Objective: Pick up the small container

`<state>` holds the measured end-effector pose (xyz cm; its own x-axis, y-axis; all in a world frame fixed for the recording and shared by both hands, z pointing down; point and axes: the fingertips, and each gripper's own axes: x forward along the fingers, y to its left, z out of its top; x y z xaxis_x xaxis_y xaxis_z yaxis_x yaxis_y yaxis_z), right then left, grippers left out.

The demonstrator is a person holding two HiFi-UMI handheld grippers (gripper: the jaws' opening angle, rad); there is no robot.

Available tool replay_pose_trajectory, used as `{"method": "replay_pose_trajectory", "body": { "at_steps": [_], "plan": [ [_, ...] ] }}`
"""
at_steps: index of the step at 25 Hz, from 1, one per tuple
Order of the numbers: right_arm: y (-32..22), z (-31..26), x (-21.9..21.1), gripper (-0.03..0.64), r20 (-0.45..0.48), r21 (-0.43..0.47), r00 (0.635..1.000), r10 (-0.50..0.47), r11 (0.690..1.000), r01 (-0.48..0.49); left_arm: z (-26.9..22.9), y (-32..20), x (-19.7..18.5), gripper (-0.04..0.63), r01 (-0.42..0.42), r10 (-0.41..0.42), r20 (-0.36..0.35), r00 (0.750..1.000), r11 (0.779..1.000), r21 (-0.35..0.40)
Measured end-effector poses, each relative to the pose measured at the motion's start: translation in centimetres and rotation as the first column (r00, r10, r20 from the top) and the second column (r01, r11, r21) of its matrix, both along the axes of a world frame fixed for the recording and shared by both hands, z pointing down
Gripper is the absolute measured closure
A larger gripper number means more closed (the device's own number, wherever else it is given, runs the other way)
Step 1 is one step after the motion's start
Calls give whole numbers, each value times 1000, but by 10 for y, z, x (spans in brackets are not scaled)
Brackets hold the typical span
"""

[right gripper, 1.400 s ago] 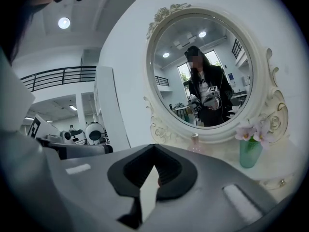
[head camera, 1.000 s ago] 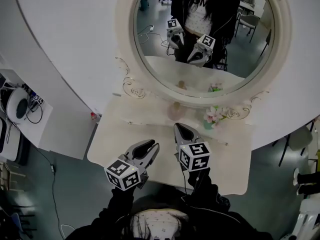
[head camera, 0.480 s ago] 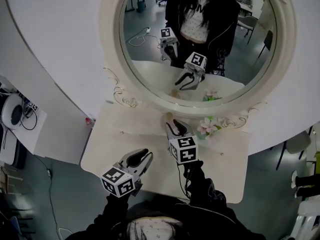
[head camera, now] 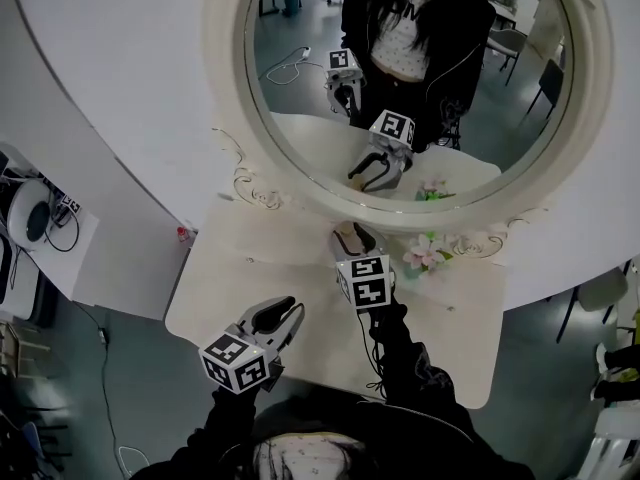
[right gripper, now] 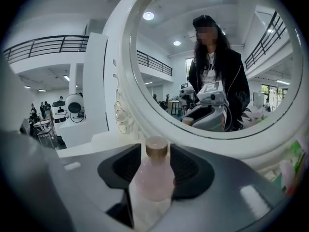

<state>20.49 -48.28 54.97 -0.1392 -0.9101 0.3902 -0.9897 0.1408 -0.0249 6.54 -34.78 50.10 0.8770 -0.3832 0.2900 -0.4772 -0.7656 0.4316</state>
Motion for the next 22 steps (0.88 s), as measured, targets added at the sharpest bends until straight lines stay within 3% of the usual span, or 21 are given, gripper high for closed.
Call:
{"method": "replay_pose_trajectory", "body": {
  "at_steps": [14,22],
  "plan": [
    [-9,6,3,451,-51,10,998,44,999,-43,8,2,-7,530,16,-16,16,1000,1000,-19],
    [-9,7,3,466,-14,-12,998,55,998,-55,10,4,-11,526,17,-16,23,1000,999,-30]
  ]
}}
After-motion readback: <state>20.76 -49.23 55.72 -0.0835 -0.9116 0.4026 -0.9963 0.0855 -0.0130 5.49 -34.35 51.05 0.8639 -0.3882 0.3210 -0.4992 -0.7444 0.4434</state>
